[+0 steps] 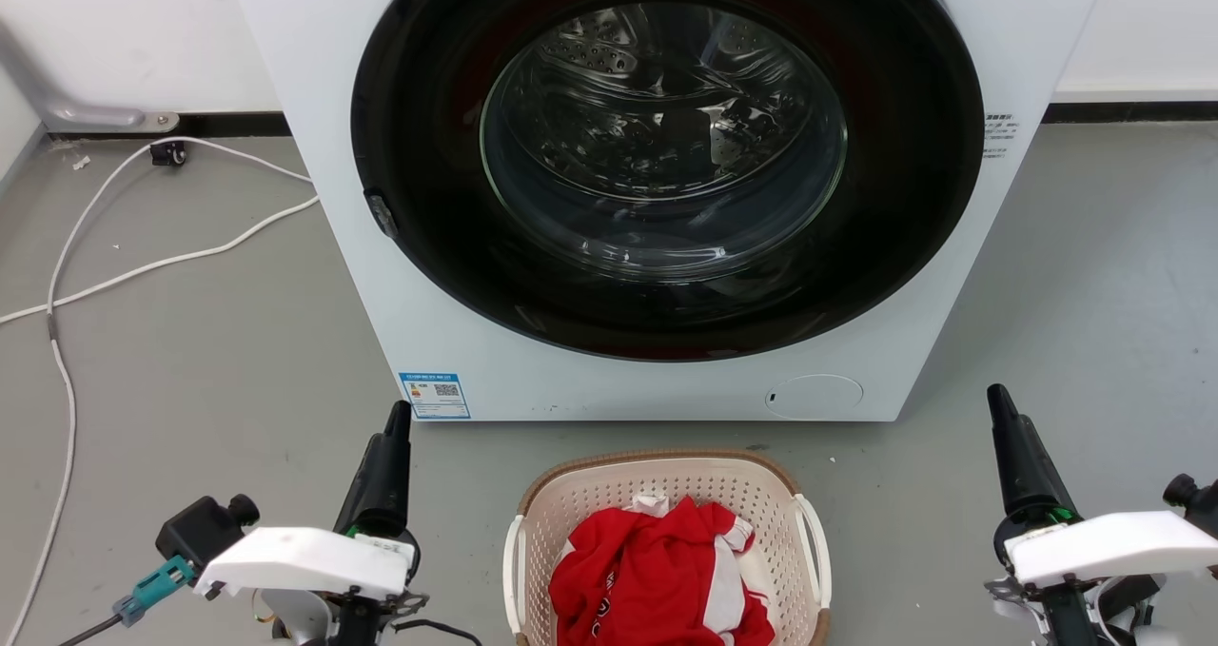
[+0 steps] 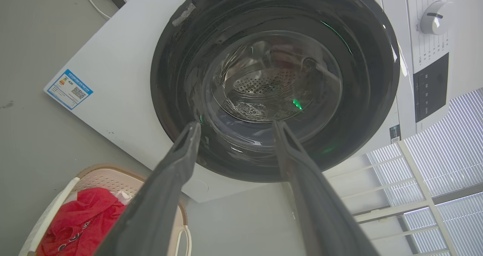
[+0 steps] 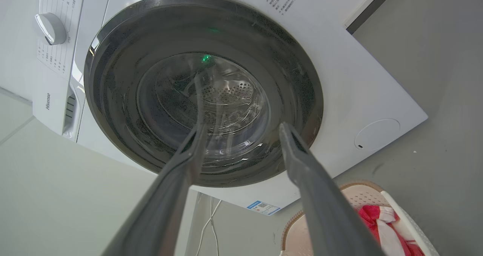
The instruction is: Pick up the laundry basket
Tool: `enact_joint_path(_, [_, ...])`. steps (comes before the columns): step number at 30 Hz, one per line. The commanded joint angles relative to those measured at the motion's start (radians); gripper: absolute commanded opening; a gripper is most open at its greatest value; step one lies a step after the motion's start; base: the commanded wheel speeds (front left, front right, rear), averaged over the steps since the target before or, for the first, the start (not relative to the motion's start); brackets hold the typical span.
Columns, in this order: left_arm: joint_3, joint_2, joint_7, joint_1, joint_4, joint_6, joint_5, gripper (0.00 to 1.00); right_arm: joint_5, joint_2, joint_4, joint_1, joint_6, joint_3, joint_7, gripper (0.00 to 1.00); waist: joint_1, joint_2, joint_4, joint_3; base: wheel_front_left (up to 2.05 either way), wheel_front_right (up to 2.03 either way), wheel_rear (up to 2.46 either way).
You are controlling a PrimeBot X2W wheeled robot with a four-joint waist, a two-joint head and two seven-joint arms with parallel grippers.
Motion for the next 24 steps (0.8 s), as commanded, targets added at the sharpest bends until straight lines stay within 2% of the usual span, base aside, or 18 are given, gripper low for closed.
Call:
enact_joint_path(1, [-0.009, 0.003, -0.012, -0.018, -0.018, 0.002, 0.055, 1.0, -0.064, -0.008, -0.024, -0.007, 0.0, 0.004, -0.012, 1.0, 0.0, 0.0, 0.0, 0.0, 0.0, 0.0, 0.0])
enact_joint_path(24, [-0.071, 0.011, -0.09, -0.025, -0.021, 0.024, 0.463, 1.0, -0.515, -0.003, -0.025, -0.008, 0.0, 0.017, -0.074, 1.0, 0.0, 0.0, 0.0, 0.002, 0.0, 0.0, 0.0])
